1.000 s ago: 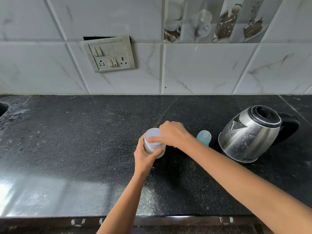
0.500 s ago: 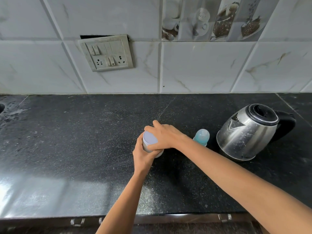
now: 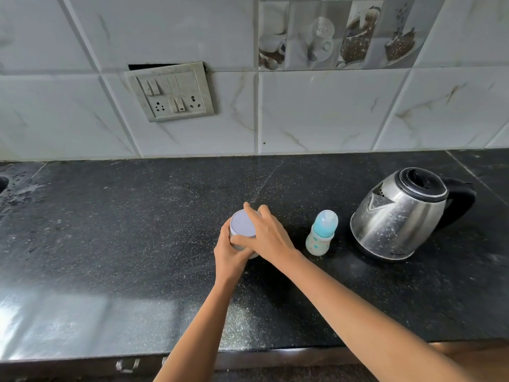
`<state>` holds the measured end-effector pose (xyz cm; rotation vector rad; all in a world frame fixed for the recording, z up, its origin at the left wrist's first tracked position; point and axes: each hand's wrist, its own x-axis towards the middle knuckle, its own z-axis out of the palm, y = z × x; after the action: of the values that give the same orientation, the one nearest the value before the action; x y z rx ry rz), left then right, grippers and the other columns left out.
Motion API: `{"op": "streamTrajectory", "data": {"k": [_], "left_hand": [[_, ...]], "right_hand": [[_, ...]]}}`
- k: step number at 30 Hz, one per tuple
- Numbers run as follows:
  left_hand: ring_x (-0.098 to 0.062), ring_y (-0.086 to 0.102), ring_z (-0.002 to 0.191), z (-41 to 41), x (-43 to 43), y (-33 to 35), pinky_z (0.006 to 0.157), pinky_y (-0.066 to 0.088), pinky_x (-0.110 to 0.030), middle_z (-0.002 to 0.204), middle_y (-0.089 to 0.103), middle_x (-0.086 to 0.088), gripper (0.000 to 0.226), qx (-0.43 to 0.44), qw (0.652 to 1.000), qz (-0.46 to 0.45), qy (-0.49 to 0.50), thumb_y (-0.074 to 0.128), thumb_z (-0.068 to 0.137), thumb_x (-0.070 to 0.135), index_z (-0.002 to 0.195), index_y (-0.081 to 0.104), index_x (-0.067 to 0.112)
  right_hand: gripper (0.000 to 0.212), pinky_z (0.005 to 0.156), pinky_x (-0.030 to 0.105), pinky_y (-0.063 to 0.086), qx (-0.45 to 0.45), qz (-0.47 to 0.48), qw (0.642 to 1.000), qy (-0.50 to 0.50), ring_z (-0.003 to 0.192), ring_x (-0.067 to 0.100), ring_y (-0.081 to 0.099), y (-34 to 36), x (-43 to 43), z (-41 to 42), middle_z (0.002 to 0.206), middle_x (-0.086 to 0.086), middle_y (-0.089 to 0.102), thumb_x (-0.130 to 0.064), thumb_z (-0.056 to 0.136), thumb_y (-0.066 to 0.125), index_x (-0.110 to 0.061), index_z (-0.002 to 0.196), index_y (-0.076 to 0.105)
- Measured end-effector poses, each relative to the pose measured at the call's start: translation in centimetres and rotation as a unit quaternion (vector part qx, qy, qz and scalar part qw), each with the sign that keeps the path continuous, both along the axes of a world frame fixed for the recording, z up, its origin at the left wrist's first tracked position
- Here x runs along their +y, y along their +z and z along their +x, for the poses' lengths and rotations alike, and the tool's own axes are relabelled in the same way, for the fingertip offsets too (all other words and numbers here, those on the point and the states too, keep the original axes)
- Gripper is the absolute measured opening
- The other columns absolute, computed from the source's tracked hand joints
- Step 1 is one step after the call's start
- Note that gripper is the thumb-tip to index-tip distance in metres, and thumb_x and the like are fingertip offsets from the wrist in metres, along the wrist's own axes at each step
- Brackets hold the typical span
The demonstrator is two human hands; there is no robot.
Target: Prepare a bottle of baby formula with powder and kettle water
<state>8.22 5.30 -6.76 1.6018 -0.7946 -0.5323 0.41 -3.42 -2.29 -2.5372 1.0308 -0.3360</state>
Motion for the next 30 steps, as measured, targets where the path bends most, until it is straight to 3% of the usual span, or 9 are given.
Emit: {"op": "streamTrajectory", "data": {"k": [3,7,11,14,17,22,30], "left_hand": [[0.006,0.051,0.112,0.2,0.2,-0.3,0.087,0.042,-0.017,0.121,0.057,0.021,0.073,-0.014,1.0,-0.002,-0.001,0.076,0.06,0.043,0.127,0.046,0.039],[0.009,0.046,0.115,0.0,0.4,-0.5,0.088,0.038,-0.008,0.125,0.052,0.025,0.083,-0.024,1.0,0.005,-0.009,0.078,0.057,0.057,0.13,0.042,0.039],[-0.004,0.053,0.113,0.2,1.1,-2.9,0.094,0.045,-0.028,0.125,0.057,0.016,0.086,-0.005,0.999,0.043,-0.001,0.087,0.056,0.038,0.13,0.044,0.038],[-0.006,0.056,0.111,0.0,1.2,-3.7,0.096,0.046,-0.031,0.122,0.059,0.012,0.079,0.012,0.998,0.052,0.019,0.088,0.061,0.024,0.128,0.048,0.034],[-0.007,0.055,0.112,-0.2,0.7,-3.7,0.093,0.044,-0.028,0.123,0.058,0.012,0.079,0.01,0.998,0.056,0.022,0.087,0.064,0.025,0.131,0.046,0.033],[-0.011,0.053,0.113,-0.3,0.2,-3.8,0.094,0.044,-0.031,0.126,0.057,0.011,0.079,-0.006,0.997,0.073,0.025,0.085,0.066,0.026,0.134,0.044,0.029],[-0.014,0.051,0.117,-0.4,0.1,-3.3,0.099,0.044,-0.039,0.129,0.055,0.01,0.079,-0.036,0.995,0.094,0.023,0.083,0.068,0.031,0.136,0.042,0.03]], "right_hand": [[0.085,0.098,0.033,0.044,-0.102,0.043,0.994,0.008,0.124,0.019,0.042,-1.2,1.1,-2.4,0.139,0.008,0.034,-0.051,0.088,0.058,-0.013,0.151,0.016],[0.054,0.08,0.024,0.05,-0.209,-0.005,0.978,-0.023,0.093,0.001,0.046,-4.3,3.0,-8.3,0.118,0.001,0.043,-0.037,0.09,0.059,-0.014,0.133,0.039],[0.054,0.069,0.033,0.052,-0.287,-0.04,0.942,-0.168,0.082,0.006,0.044,-7.5,2.8,-13.2,0.107,0.0,0.039,-0.012,0.077,0.077,-0.01,0.12,0.043],[0.064,0.077,0.04,0.051,-0.285,-0.021,0.928,-0.241,0.091,0.016,0.048,-7.9,0.8,-14.5,0.117,0.008,0.041,-0.01,0.074,0.079,-0.006,0.126,0.041],[0.068,0.081,0.043,0.052,-0.267,0.004,0.934,-0.236,0.102,0.024,0.052,-8.2,-1.2,-14.7,0.122,0.01,0.043,-0.015,0.075,0.079,-0.007,0.131,0.041],[0.053,0.087,0.049,0.05,-0.248,0.044,0.941,-0.224,0.107,0.022,0.052,-8.3,-2.8,-14.5,0.117,0.004,0.05,-0.015,0.077,0.077,-0.009,0.123,0.051],[0.051,0.089,0.044,0.052,-0.212,0.073,0.946,-0.232,0.109,0.022,0.051,-8.3,-3.6,-14.7,0.116,0.007,0.053,-0.021,0.08,0.075,-0.009,0.123,0.051]]}}
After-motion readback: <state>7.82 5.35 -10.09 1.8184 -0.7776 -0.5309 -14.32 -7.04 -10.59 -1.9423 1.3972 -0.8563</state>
